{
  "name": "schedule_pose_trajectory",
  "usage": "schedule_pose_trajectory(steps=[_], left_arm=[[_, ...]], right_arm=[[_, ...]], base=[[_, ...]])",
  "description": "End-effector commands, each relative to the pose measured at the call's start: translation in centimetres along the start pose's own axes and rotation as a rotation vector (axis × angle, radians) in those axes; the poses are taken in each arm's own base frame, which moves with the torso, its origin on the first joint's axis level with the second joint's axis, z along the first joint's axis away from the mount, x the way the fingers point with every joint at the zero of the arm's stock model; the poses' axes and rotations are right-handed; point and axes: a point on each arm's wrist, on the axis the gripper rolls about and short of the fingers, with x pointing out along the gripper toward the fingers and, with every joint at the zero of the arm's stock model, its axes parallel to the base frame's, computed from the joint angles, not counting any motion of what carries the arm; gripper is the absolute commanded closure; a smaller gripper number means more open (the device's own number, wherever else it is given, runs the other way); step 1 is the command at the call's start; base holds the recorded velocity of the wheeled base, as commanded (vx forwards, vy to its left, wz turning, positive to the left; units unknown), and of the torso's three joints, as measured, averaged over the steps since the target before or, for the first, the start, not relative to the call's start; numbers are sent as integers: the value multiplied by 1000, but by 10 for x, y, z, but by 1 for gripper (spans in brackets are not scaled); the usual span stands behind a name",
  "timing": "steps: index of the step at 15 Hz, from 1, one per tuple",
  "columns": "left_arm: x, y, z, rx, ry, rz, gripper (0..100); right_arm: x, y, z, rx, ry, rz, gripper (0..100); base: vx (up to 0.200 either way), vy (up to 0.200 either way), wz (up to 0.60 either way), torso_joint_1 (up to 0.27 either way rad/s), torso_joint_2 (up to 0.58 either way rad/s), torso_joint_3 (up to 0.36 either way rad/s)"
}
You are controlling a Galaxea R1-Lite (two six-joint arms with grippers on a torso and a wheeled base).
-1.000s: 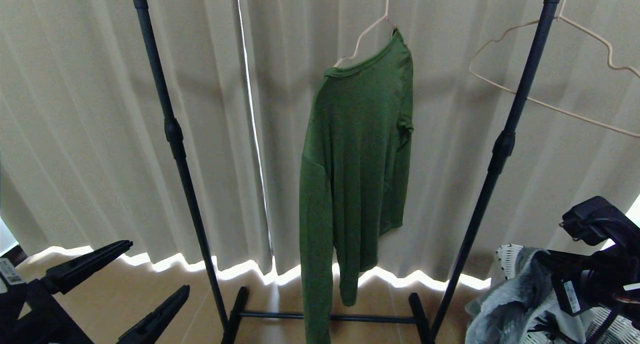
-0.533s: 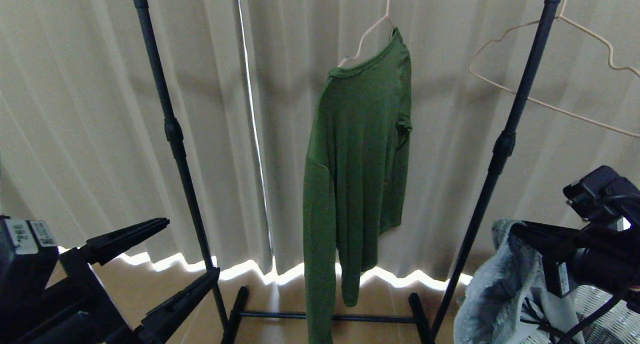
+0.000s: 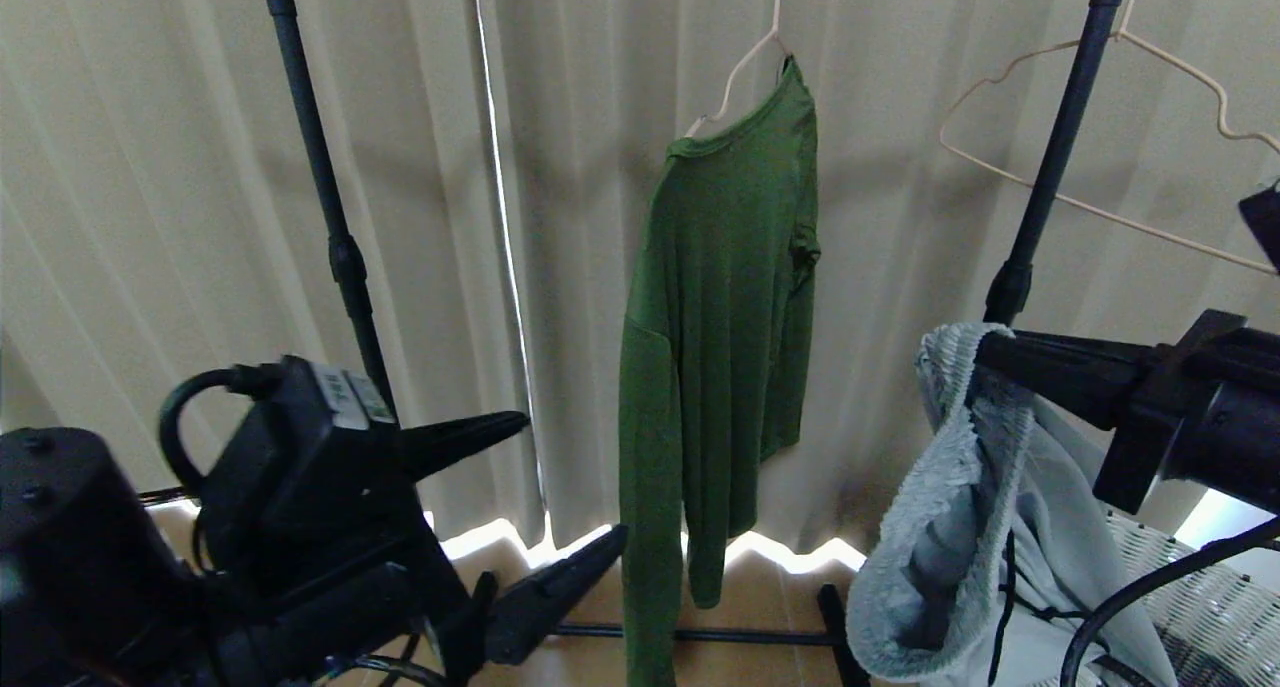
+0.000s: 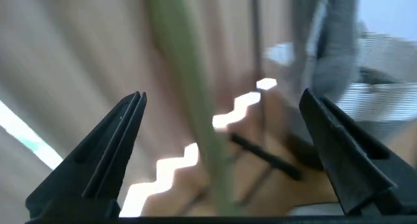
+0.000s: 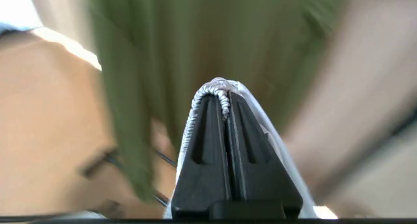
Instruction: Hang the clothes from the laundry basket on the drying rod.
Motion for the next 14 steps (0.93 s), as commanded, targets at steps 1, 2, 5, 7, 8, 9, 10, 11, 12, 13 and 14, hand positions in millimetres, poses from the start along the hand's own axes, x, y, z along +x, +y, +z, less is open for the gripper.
schedule_pose_trajectory(steps=[1,2,5,7,8,9,10,11,12,13,14], left_arm=[[40,-31,-9,-94,67,-93,0],[46,-43,-8,-138,69,-124,0],[63,-58,-8,-185,81,-169,0],[80,-61,-14,-188,98,-142,0],[86,-62,-19,-192,116,-123,0],[91,-63,-23,-197,128,-118,0],[94,-64,-26,-209,138,-118,0],[96,-69,-28,-222,145,-132,0],[97,-75,-30,-234,159,-146,0],[98,-77,-34,-238,171,-151,0],[100,-79,-39,-247,189,-148,0]], right_arm=[[-12,5,16,23,-76,74,100],[-19,6,19,33,-100,117,100],[-28,8,23,30,-129,182,100],[-31,10,29,26,-155,215,100],[-32,11,32,25,-162,230,100],[-32,13,33,24,-166,241,100],[-32,16,35,23,-170,260,100],[-31,18,36,20,-173,275,100],[-31,20,39,21,-181,287,100],[-32,21,41,21,-187,292,100],[-32,21,45,19,-196,292,100]], base=[[0,0,0,0,0,0],[0,0,0,0,0,0],[0,0,0,0,0,0],[0,0,0,0,0,0],[0,0,0,0,0,0],[0,0,0,0,0,0],[0,0,0,0,0,0],[0,0,0,0,0,0],[0,0,0,0,0,0],[0,0,0,0,0,0],[0,0,0,0,0,0]])
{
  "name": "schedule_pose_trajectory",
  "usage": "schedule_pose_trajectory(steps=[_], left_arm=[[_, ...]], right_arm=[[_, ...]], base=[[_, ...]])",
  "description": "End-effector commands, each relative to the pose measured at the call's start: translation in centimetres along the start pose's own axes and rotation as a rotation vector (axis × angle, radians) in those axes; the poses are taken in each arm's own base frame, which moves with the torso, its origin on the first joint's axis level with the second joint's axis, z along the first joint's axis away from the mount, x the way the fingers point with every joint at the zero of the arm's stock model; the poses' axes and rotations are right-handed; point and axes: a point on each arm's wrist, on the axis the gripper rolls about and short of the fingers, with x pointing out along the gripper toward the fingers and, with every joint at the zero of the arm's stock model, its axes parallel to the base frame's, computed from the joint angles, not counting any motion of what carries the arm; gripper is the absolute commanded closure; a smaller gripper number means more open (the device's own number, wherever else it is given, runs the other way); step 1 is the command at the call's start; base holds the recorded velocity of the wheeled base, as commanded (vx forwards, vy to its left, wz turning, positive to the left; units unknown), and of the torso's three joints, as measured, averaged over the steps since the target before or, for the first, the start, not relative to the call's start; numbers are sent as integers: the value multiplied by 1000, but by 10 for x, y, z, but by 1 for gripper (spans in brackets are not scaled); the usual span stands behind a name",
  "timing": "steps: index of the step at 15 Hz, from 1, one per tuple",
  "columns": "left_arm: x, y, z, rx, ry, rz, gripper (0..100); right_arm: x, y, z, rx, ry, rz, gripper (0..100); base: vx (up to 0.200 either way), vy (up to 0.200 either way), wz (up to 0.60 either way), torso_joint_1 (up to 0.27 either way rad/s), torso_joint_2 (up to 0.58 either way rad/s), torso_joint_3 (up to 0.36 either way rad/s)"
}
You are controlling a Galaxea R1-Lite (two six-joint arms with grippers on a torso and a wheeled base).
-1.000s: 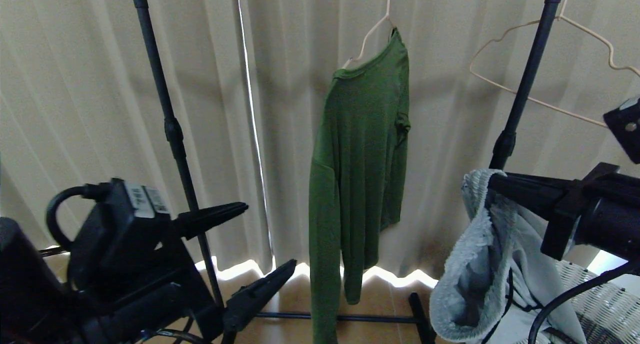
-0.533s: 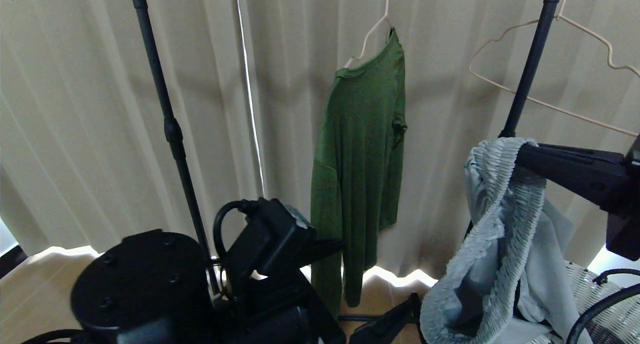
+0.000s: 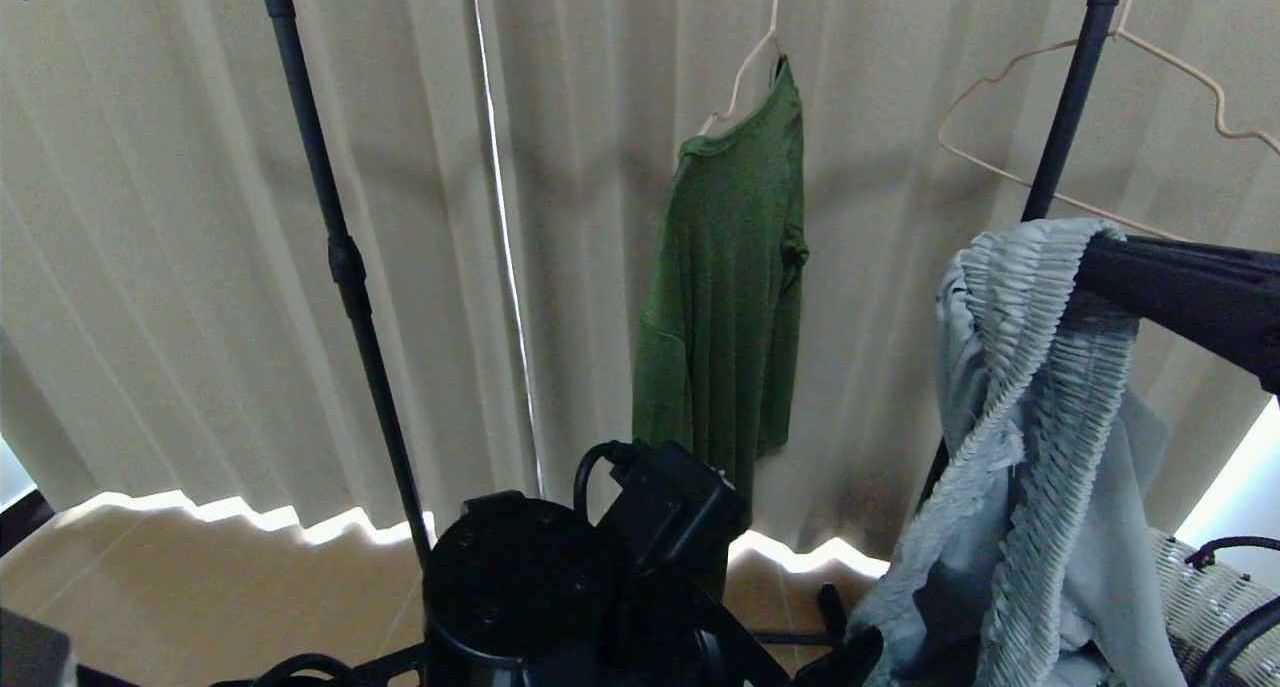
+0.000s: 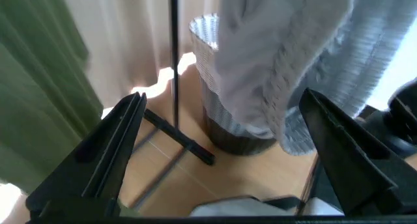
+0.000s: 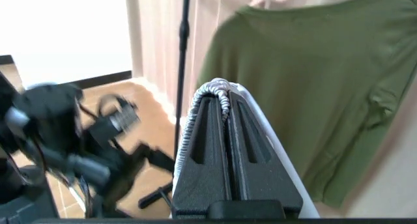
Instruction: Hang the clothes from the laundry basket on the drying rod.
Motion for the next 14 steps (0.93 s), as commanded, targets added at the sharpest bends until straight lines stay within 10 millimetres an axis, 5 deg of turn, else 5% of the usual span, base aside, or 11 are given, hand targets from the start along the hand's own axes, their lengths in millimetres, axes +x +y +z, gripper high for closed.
schedule_pose_trajectory(steps=[1,11,12,14], left_arm=[[7,-1,-10,-12,35,6,0],[23,1,-22,-55,50,67,0],[20,2,-24,-54,55,69,100],[14,-2,-25,-39,13,101,100]], right_arm=[[2,1,3,-2,-9,5,100],[-3,2,13,-7,-48,37,100],[-4,2,13,-8,-51,35,100],[-4,-1,13,-4,-48,14,100]], base=[[0,0,0,0,0,0],[0,0,0,0,0,0],[0,0,0,0,0,0],[0,0,0,0,0,0]])
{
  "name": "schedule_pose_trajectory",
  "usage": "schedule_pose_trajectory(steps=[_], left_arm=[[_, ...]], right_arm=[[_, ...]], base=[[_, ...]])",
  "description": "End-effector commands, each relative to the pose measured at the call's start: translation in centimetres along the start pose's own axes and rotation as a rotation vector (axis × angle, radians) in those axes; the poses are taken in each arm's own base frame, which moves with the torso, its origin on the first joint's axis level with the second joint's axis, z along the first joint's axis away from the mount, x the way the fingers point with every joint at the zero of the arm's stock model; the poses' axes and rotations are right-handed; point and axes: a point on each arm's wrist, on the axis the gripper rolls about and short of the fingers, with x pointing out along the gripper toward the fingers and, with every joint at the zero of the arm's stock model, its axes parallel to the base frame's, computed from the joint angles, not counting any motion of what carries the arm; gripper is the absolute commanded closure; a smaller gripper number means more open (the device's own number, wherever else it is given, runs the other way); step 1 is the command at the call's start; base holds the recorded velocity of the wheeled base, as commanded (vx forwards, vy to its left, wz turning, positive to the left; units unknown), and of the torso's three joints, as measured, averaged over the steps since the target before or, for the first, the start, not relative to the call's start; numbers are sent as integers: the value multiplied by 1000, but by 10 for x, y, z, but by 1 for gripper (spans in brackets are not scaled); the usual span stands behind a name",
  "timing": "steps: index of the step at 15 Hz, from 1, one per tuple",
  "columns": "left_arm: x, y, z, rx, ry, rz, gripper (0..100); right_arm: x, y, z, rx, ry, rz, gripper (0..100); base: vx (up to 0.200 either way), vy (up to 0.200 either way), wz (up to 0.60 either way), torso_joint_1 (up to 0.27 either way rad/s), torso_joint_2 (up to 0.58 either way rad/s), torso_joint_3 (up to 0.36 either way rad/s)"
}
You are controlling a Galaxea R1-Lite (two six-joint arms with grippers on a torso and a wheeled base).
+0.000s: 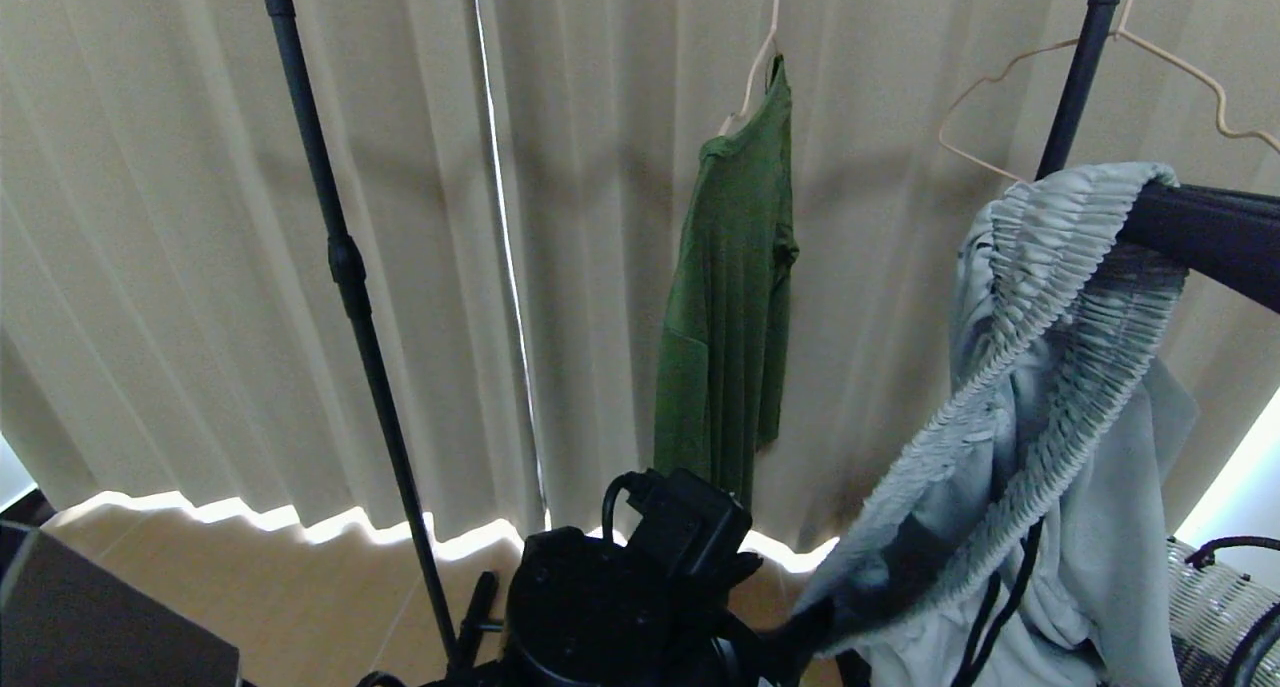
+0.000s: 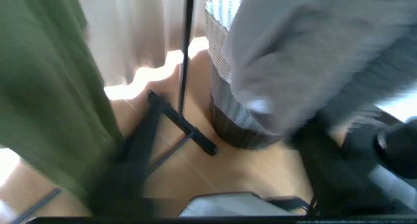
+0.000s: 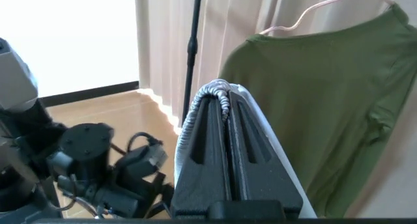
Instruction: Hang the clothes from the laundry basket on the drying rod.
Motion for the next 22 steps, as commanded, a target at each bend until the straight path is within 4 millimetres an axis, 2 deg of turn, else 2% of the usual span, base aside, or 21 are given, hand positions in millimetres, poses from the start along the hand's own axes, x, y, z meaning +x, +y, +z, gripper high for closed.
schedule_pose_trajectory(steps=[1,2,4,5,7,8,9,11,13,14,15,18,21,22], left_arm=[[-10,-2,-3,20,-30,36,100],[-18,3,-6,59,-48,74,100],[-42,22,5,81,-94,130,100],[-59,33,20,68,-145,167,100],[-80,50,40,58,-182,241,100],[-102,66,58,83,-185,325,100],[-112,70,69,100,-196,356,100],[-137,76,106,106,-254,420,100],[-160,75,143,116,-306,458,100],[-165,75,153,115,-319,464,100],[-177,70,177,117,-353,465,100],[-180,65,211,133,-409,464,100],[-165,63,212,214,-368,454,100],[-159,58,207,218,-340,433,100]], right_arm=[[1,-5,-1,11,4,-33,100],[2,-9,-2,15,11,-56,100],[5,-15,-6,18,29,-87,100],[6,-17,-9,18,40,-98,100],[10,-18,-11,20,49,-99,100],[16,-20,-12,20,60,-99,100],[19,-21,-11,18,60,-99,100],[27,-23,-4,16,39,-98,100],[31,-24,5,-2,-40,-95,100],[33,-25,7,-7,-61,-98,100],[31,-27,13,-20,-107,-113,100],[25,-35,22,-37,-142,-163,100],[15,-34,14,-36,-125,-177,100],[14,-34,2,-27,-88,-179,100]], base=[[0,0,0,0,0,0],[0,0,0,0,0,0],[0,0,0,0,0,0],[0,0,0,0,0,0],[0,0,0,0,0,0],[0,0,0,0,0,0],[0,0,0,0,0,0],[0,0,0,0,0,0],[0,0,0,0,0,0],[0,0,0,0,0,0],[0,0,0,0,0,0],[0,0,0,0,0,0],[0,0,0,0,0,0],[0,0,0,0,0,0]])
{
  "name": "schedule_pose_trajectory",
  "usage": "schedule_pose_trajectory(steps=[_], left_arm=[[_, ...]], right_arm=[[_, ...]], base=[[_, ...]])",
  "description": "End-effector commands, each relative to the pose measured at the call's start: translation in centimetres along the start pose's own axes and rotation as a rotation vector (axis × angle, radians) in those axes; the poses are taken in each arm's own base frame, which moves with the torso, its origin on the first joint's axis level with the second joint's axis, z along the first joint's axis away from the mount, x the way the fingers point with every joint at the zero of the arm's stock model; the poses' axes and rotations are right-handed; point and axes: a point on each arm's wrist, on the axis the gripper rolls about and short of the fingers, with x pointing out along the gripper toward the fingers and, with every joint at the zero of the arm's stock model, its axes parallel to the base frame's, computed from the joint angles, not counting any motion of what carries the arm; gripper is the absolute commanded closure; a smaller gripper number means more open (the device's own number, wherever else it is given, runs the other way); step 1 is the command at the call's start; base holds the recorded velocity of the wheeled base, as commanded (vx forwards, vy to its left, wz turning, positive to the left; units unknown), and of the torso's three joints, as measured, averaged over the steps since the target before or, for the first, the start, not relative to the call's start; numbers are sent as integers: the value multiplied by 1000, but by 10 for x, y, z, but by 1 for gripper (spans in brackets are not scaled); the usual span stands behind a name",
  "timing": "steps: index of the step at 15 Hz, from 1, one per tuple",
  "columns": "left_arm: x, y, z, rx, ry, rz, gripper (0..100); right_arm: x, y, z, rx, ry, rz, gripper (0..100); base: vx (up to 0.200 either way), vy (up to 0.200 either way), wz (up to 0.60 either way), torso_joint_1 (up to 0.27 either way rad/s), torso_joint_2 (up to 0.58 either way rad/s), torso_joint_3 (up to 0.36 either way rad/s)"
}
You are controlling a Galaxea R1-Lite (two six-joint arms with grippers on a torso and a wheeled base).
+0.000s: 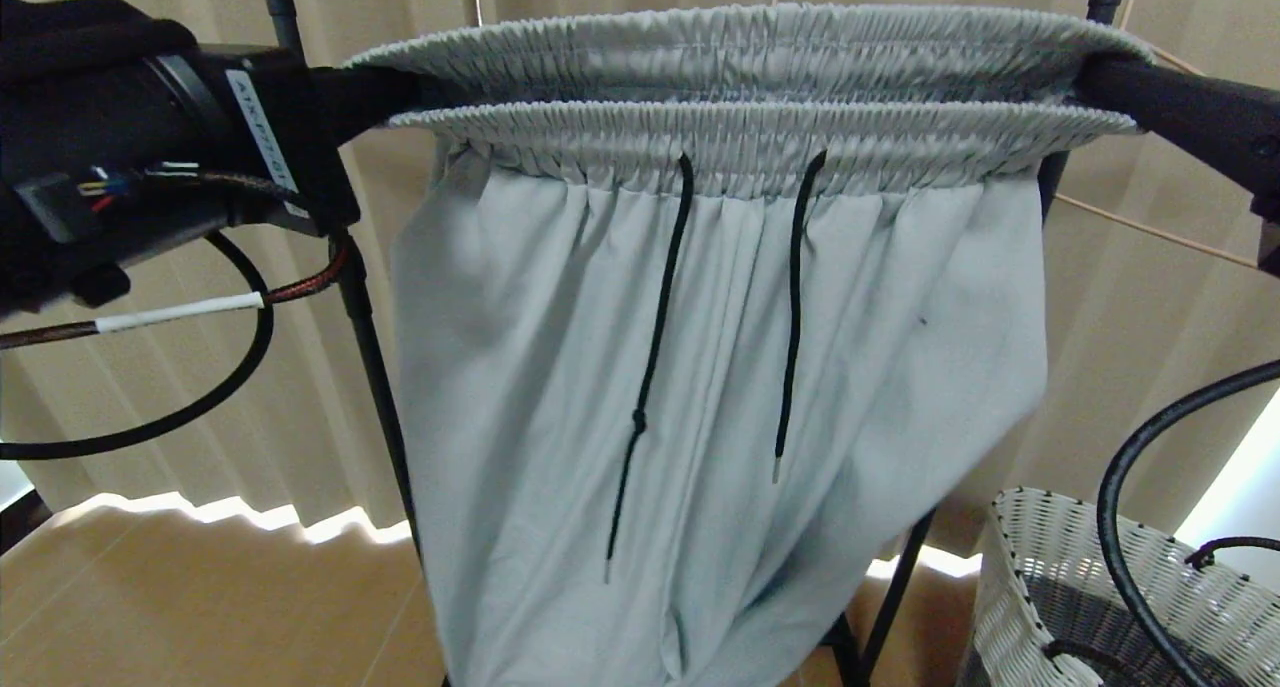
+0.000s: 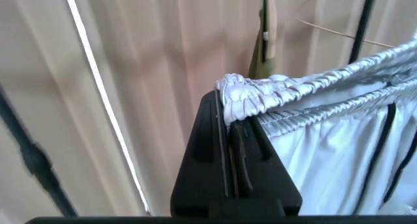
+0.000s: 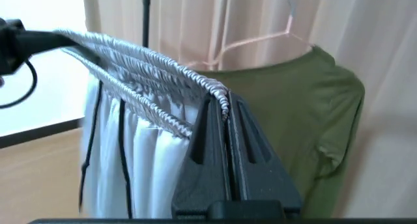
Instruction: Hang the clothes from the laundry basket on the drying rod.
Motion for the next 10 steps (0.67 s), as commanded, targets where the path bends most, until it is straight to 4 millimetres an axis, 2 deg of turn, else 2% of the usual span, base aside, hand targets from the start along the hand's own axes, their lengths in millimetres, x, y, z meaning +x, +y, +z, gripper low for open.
schedule_pose_trajectory(steps=[1,2,6,10], left_arm=[[7,-11,-12,13,52,-34,100],[7,-11,-20,21,83,-36,100],[5,-12,-35,32,135,-40,100],[6,-13,-41,37,155,-43,100]], right_arm=[[-8,0,-19,7,58,-5,100],[-8,0,-25,10,67,-6,100],[-10,0,-31,9,66,-7,100],[-10,0,-32,8,70,-9,100]], base=[[0,0,0,0,0,0],[0,0,0,0,0,0],[0,0,0,0,0,0],[0,0,0,0,0,0]])
